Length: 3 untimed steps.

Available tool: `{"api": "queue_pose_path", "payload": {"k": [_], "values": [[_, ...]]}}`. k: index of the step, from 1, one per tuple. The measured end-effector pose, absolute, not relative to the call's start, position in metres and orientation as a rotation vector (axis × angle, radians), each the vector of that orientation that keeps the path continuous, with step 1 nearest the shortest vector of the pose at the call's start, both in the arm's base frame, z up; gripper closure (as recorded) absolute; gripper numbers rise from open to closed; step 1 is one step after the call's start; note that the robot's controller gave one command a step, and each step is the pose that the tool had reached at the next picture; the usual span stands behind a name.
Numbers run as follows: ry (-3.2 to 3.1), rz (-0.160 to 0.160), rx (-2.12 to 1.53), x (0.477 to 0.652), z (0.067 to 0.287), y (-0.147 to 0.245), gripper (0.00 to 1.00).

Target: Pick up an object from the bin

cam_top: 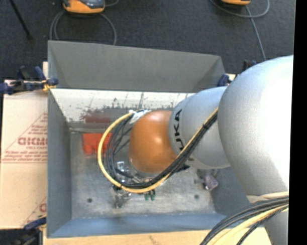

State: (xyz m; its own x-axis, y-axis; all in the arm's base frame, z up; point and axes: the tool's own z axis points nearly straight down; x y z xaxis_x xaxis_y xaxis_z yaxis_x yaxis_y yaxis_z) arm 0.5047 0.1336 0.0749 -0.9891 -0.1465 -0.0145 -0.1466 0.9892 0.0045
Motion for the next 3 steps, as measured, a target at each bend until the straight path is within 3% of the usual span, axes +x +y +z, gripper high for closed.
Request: {"api": "queue_pose_path", "payload": {"k": [1,2,3], "values": [[3.063,0.008,-0.624,0.506,0.075,0.117,1.0],[2.925,-0.002,-1.122,0.514,0.199,0.11,1.0],[2.842,-0.004,-1.331,0.496,0.228,0.055,1.0]]}}
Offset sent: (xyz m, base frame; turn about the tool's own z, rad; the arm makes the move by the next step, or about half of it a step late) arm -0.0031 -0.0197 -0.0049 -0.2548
